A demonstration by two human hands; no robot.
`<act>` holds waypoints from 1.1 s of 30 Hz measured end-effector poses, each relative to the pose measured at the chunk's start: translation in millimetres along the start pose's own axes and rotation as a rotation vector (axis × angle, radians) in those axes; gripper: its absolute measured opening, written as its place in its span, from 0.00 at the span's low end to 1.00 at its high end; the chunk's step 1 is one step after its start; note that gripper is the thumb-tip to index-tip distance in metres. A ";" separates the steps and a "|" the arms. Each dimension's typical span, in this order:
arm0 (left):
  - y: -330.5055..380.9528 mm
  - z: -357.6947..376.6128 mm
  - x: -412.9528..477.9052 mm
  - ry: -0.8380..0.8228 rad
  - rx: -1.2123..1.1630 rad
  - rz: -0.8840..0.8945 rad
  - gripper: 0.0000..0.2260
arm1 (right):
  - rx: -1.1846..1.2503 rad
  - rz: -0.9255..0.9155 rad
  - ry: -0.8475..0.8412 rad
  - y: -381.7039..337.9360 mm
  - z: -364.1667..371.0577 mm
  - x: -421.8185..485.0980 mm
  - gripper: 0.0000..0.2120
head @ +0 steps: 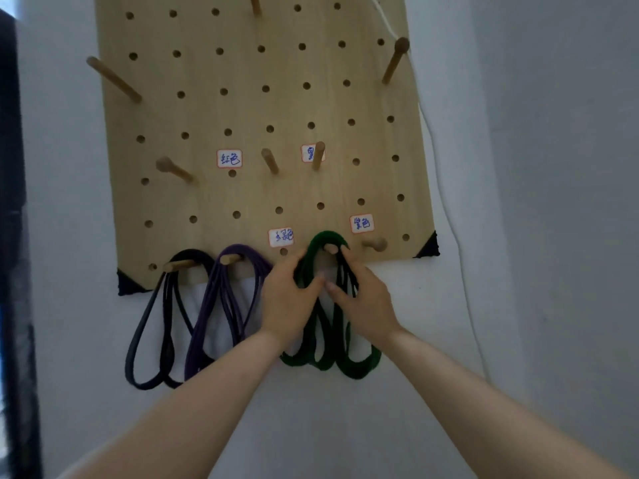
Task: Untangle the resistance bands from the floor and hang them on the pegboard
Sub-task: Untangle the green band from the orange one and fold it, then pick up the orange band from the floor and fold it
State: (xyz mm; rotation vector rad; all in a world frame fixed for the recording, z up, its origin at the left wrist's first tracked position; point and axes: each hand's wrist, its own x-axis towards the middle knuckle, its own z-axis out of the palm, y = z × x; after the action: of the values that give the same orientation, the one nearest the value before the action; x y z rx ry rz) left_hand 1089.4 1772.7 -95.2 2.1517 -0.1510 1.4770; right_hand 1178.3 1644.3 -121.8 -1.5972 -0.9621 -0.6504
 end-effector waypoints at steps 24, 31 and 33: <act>-57.9 -86.7 -416.6 -0.746 -0.103 -0.616 0.07 | -0.171 0.390 -0.964 71.2 23.9 -347.0 0.05; -81.2 -77.9 -596.1 -0.947 -0.020 -0.891 0.08 | -0.279 0.500 -1.293 116.1 73.6 -480.2 0.10; -84.6 -75.3 -641.4 -0.995 0.001 -0.970 0.07 | -0.305 0.529 -1.362 127.4 82.5 -520.7 0.10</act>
State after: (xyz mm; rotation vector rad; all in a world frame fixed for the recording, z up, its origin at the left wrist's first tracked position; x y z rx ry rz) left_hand 802.1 1755.5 -679.5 2.2211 0.4845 -0.1554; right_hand 1010.6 1588.1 -634.5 -2.4478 -1.2797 0.8528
